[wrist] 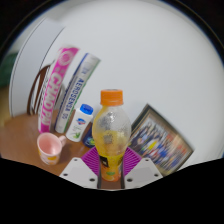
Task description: Pour water
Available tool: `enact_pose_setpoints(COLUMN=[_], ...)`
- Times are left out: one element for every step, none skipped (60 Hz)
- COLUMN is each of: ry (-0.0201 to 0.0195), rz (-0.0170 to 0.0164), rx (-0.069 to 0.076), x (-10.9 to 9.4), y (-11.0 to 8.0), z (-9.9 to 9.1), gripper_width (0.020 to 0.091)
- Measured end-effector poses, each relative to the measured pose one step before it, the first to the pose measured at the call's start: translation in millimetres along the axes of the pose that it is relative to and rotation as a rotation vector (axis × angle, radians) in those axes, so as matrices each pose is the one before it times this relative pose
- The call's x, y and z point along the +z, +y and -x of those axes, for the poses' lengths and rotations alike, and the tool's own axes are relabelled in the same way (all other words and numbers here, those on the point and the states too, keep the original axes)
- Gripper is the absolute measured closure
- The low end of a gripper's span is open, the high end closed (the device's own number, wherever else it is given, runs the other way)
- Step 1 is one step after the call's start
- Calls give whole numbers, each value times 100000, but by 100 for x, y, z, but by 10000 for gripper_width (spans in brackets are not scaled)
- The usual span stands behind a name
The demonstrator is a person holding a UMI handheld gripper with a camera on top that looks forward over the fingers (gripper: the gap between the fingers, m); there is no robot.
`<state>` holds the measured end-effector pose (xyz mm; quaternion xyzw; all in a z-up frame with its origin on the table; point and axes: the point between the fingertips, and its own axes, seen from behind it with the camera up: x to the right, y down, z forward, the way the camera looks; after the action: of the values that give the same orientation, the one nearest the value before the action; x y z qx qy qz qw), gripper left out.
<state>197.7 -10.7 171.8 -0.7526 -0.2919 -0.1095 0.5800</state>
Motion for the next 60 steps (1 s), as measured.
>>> enact_pose_setpoints(ry=[-1649,-1449,-399,-2265,-1390,-1262,-1208,-1318,-1227,-12,-1358,-748,-732,-649,-614,-475,106,-424,-395,-192,-340,-438,-470,-528,-485,-198,-172,27,-193,-76,57,-63,41,165,189,481,216,136,-10,102,165,147,114,282,316,301,209,98,188,286,410,1068,1027,1139,1166,1324,1414,1201,1123,1080], rz=[429,614,663,431,700,546,465,377,197,148,-533,-61,-18,36,128,244,501,470,455,282,348,212,163,108,141,264,84,8,-2132,-1967,-672,-573,-867,-245,-567,-409,-49,-119,191,290,435,653,1009,1088,1337,1394,1100,1194,1071,901,1027,791,557,466,245,632,660,728,764,849], rx=[5551,5292,4838,4644,4277,3901,3528,2946,2311,1749,1474,1079,862,663,544,515,638,730,923,1088,1259,1402,1313,1273,1058,783,512,14,11,-256,-369,-295,-184,-261,-20,225,277,447,377,280,218,43,-42,-3,-28,86,109,74,86,149,272,145,121,-35,-82,-108,-58,-88,-97,-89], x=[105,112,-128,448,264,261,278,255,293,-142,476,340,303,301,271,288,184,262,277,231,230,233,204,164,156,190,123,96,-11,32,37,-56,-39,-44,-67,31,-81,-19,-11,-4,19,1,-19,-36,-70,-126,-103,-189,-232,-291,-363,-395,-443,-487,-424,-616,-638,-698,-738,-789], y=[504,560,586,653,634,642,645,607,588,542,641,582,539,534,530,538,471,549,508,456,437,396,381,368,366,369,317,432,-237,-145,151,71,-38,82,-26,-43,44,-49,6,8,13,59,102,221,130,155,167,120,77,28,-14,7,-37,-59,-12,-39,-25,-23,-13,16], z=[203,130,381,-21,202,128,100,125,126,377,-71,33,62,66,51,63,180,29,-12,112,22,38,40,53,21,7,-29,-80,5,-13,-29,20,8,1,-18,50,-42,-42,-7,-42,-57,-43,-22,53,-69,-43,37,43,31,25,-10,-130,-66,-93,-109,-153,-146,-55,-74,-35], gripper_width=[852,852,851,851,851,851,849,849,850,850,850,851,850,849,849,849,849,848,849,849,848,848,849,848,849,845,844,817,827,828,825,828,829,819,806,798,760,751,732,713,703,664,639,615,583,555,474,392,310,229,249,276,281,272,251,233,240,247,253,250])
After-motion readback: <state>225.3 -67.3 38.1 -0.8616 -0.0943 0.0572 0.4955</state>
